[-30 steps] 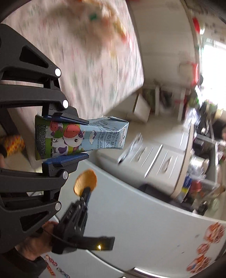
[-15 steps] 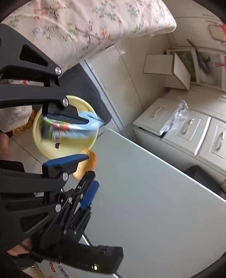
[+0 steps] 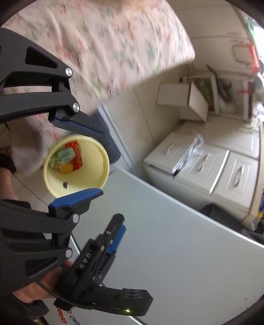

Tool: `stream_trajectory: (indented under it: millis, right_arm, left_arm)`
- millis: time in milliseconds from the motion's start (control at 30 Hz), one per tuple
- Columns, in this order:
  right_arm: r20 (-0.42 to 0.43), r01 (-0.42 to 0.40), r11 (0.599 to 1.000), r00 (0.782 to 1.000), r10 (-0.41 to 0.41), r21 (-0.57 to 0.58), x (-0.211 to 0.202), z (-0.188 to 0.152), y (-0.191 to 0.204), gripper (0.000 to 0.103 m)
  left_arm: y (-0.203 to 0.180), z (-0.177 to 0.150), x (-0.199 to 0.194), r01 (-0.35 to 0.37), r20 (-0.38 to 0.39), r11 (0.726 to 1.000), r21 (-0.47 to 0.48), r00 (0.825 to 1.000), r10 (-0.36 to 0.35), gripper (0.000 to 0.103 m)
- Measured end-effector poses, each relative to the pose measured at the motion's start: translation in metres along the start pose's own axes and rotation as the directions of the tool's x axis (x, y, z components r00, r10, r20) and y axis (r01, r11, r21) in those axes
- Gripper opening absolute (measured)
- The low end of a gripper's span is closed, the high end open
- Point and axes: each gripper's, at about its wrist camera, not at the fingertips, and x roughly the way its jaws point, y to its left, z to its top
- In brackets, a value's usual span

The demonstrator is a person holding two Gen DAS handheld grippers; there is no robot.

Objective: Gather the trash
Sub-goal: 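Carry carton and peel to the yellow bin and open both tools, then grasp a white tissue with the left tool while the right tool grasps tissue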

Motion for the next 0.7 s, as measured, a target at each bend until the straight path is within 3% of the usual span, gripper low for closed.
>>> stream_trajectory:
  millis: [233, 467, 567, 633, 700]
  right_arm:
    - [0.038, -0.108, 0.988, 0.993, 0.113, -0.111, -0.004, 0.004, 0.06, 0.049]
    - [-0.003, -0.199, 0.956, 0.979, 0.203, -0.214, 0.007, -0.004, 0.122, 0.051]
    - [-0.024, -0.232, 0.942, 0.972, 0.233, -0.244, 0.011, -0.01, 0.145, 0.053]
    - [-0.034, -0.249, 0.932, 0.968, 0.249, -0.264, 0.013, -0.014, 0.16, 0.055]
    - [-0.05, -0.274, 0.919, 0.961, 0.271, -0.282, 0.016, -0.018, 0.176, 0.055]
  left_arm:
    - [0.052, -0.017, -0.065, -0.117, 0.072, 0.991, -0.057, 0.99, 0.121, 0.057]
    - [0.134, -0.041, -0.134, -0.26, 0.118, 0.946, -0.195, 0.951, 0.286, 0.06]
    - [0.179, -0.052, -0.164, -0.329, 0.132, 0.896, -0.299, 0.916, 0.38, 0.062]
    - [0.209, -0.061, -0.185, -0.37, 0.131, 0.847, -0.383, 0.886, 0.446, 0.064]
    - [0.245, -0.071, -0.207, -0.398, 0.121, 0.774, -0.492, 0.85, 0.513, 0.067]
